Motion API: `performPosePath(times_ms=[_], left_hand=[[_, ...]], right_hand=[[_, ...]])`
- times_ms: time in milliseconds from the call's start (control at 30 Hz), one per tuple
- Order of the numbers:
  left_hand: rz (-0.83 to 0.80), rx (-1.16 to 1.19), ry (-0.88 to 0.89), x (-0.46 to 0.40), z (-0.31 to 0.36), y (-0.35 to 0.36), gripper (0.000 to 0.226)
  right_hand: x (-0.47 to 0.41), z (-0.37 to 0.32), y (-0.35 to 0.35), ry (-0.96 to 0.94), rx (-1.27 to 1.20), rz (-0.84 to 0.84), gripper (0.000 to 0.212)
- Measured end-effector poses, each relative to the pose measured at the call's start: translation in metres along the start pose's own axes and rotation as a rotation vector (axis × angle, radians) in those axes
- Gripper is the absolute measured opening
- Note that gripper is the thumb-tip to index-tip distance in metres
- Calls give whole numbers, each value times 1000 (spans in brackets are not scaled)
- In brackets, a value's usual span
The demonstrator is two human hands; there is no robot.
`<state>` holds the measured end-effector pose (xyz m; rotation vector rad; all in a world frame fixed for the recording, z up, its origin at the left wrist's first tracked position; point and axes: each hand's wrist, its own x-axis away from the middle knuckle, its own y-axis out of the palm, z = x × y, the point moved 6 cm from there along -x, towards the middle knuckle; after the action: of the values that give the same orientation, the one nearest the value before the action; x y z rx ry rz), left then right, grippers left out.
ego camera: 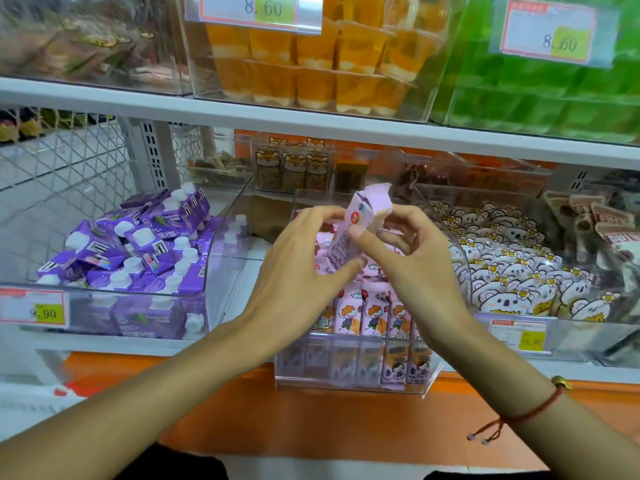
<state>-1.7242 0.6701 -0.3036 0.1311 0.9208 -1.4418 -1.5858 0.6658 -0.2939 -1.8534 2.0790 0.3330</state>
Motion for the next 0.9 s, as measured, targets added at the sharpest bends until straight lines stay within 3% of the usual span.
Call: performPosePath(times_ms=[100,233,433,633,767,900], left_hand=[[41,79,-24,-2,1,-3,34],[-22,246,-130,-7,1,-5,34],[-122,427,-386,-5,-4,2,33],[-162,423,-383,-5,-2,5,29],[-149,423,-302,-7,2,0,21],[-119,370,-162,-11,8,-10,33]], right_hand=[[1,-5,0,-61,28,-22,25],[-2,-6,-2,-42,36,-92,19],[-5,8,-4,182,-44,-78,24],[-4,11,-2,247,-78,-113,24],[-4,7,-1,147,-31,-166,28],[-2,-3,2,-15,37,-243,34]])
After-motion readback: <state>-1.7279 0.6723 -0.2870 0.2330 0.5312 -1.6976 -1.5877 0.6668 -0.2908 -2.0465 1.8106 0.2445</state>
